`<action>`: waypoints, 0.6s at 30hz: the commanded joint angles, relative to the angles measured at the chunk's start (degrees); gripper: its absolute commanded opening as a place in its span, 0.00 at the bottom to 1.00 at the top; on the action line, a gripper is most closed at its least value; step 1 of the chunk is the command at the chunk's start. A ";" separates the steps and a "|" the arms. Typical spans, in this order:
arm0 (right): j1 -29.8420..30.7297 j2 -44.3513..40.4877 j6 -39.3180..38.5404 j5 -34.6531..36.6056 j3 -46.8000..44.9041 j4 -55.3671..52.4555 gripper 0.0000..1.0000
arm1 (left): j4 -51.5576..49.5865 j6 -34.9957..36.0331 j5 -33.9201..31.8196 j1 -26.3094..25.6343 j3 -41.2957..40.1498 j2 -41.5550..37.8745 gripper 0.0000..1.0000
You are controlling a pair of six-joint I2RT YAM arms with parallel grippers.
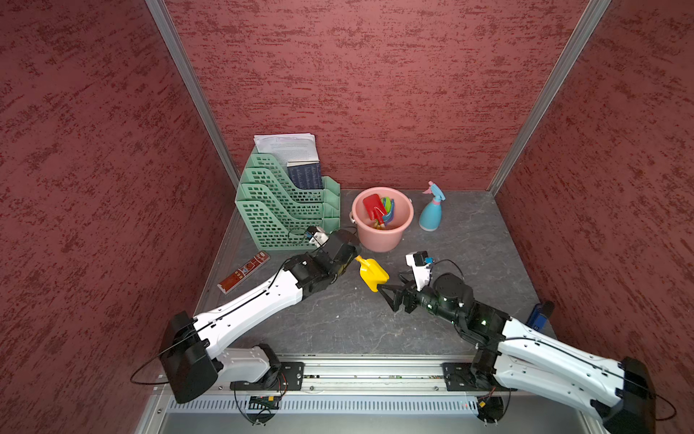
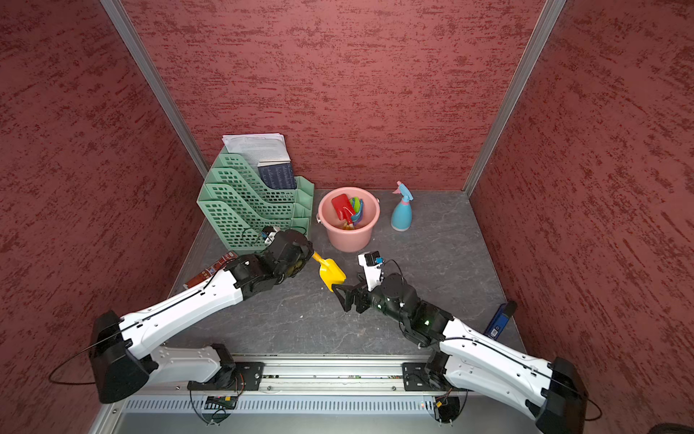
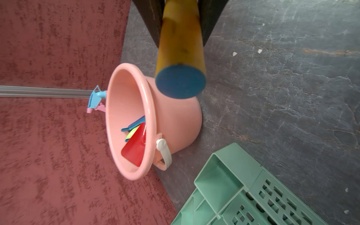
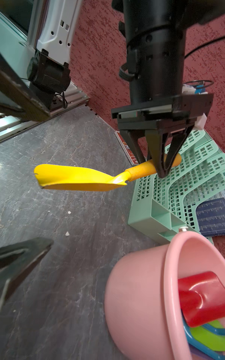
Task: Organize the gardening tools
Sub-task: Pick up the gardening tool from the center of the board.
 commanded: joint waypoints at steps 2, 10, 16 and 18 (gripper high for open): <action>1.44 2.12 -1.84 7.02 3.28 5.16 0.98 | 4.07 -6.94 -6.63 -1.89 -1.24 -2.82 0.00; 1.69 4.05 -1.34 8.25 4.18 8.89 0.88 | 4.01 -8.72 -7.89 -3.73 -2.70 -5.46 0.00; 1.77 6.49 -1.08 6.33 5.45 8.65 0.68 | 5.30 -7.92 -8.72 -4.18 -3.38 -7.21 0.00; 1.76 7.38 -1.17 5.49 6.10 8.64 0.65 | 5.61 -7.50 -8.72 -4.22 -3.07 -7.37 0.00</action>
